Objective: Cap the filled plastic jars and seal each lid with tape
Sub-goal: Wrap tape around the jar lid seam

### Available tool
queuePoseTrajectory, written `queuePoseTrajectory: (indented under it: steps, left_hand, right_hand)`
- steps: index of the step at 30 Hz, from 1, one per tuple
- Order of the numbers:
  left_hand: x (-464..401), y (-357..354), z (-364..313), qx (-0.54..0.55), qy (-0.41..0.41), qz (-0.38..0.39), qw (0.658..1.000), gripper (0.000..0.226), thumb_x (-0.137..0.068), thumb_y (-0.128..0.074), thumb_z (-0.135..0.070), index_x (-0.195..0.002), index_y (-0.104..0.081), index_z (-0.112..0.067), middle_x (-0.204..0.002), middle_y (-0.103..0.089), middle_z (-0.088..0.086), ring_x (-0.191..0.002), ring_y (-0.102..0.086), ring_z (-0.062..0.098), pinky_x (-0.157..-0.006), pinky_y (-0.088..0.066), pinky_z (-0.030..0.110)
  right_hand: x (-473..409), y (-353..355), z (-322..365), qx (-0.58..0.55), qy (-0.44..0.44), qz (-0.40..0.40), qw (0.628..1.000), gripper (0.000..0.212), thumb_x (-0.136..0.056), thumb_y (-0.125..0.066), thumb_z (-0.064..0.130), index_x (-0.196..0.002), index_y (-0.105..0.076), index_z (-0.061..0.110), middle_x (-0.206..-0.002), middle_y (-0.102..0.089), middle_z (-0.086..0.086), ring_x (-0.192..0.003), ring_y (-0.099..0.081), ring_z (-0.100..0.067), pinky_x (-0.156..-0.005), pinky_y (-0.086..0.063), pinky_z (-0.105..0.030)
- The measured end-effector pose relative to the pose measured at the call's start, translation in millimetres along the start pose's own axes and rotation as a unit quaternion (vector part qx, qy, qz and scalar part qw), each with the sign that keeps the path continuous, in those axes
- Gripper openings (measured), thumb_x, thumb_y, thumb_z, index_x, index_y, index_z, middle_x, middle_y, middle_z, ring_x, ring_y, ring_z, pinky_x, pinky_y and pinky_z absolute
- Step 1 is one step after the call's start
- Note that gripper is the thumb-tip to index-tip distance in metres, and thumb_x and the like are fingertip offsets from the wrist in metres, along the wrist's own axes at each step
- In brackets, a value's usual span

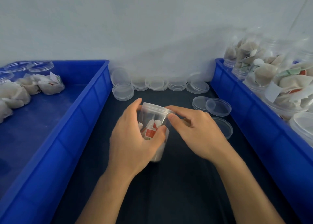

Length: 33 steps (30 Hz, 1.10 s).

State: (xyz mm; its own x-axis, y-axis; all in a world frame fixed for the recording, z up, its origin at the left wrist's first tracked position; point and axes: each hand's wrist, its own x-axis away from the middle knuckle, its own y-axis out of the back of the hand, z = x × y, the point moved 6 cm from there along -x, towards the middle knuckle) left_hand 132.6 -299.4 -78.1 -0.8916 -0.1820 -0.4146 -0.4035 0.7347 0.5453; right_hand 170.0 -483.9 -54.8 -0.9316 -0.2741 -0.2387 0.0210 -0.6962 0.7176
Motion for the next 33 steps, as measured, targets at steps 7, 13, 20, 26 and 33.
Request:
queuePoseTrajectory:
  steps: [7,13,20,26,33]
  left_hand:
    - [5.3,-5.1,-7.9,0.037,0.018,-0.012,0.999,0.069,-0.091,-0.043,-0.071,-0.155,-0.029,-0.049,-0.147,-0.053,-0.025,-0.123,-0.053,-0.008,-0.091,-0.039,0.011]
    - [-4.1,0.3,5.4,0.060,0.052,-0.029,0.996,0.069,-0.092,-0.037,-0.080,-0.153,-0.029,-0.050,-0.132,-0.062,-0.019,-0.116,-0.064,0.006,-0.092,-0.054,0.033]
    - [-7.8,0.5,17.2,0.153,0.087,-0.040,0.984,0.056,-0.090,-0.048,-0.075,-0.140,-0.049,-0.048,-0.115,-0.069,-0.021,-0.101,-0.067,-0.009,-0.078,-0.050,0.020]
    - [-8.4,-0.3,19.7,0.225,0.101,-0.044,0.968,0.048,-0.090,-0.055,-0.071,-0.129,-0.059,-0.043,-0.110,-0.072,-0.021,-0.096,-0.074,0.002,-0.079,-0.054,0.028]
    - [-9.1,-2.1,22.7,0.262,0.112,-0.027,0.958,0.044,-0.089,-0.056,-0.073,-0.122,-0.063,-0.045,-0.108,-0.076,-0.010,-0.097,-0.076,0.012,-0.081,-0.060,0.038]
  right_hand:
    - [3.8,-2.4,10.4,0.045,0.013,-0.001,0.999,0.034,-0.107,-0.040,0.047,-0.135,-0.056,0.059,-0.070,-0.065,0.018,-0.072,-0.060,-0.014,-0.074,-0.051,-0.039]
    - [6.1,-7.1,11.2,-0.015,0.033,0.019,0.999,0.049,-0.107,-0.043,0.028,-0.147,-0.048,0.056,-0.062,-0.058,0.013,-0.059,-0.052,-0.012,-0.063,-0.037,-0.027]
    - [1.4,-0.2,2.4,0.032,0.026,-0.013,0.999,0.036,-0.108,-0.046,0.047,-0.143,-0.050,0.054,-0.063,-0.060,0.006,-0.066,-0.057,-0.015,-0.072,-0.052,-0.040]
    - [-3.8,-5.7,-2.8,0.030,0.019,0.000,0.999,0.037,-0.104,-0.043,0.056,-0.140,-0.048,0.058,-0.064,-0.061,0.014,-0.064,-0.055,-0.009,-0.067,-0.045,-0.033]
    - [-3.9,-4.5,-1.8,0.019,0.008,0.004,1.000,0.033,-0.102,-0.045,0.059,-0.132,-0.060,0.055,-0.060,-0.061,0.018,-0.068,-0.057,-0.006,-0.077,-0.054,-0.040]
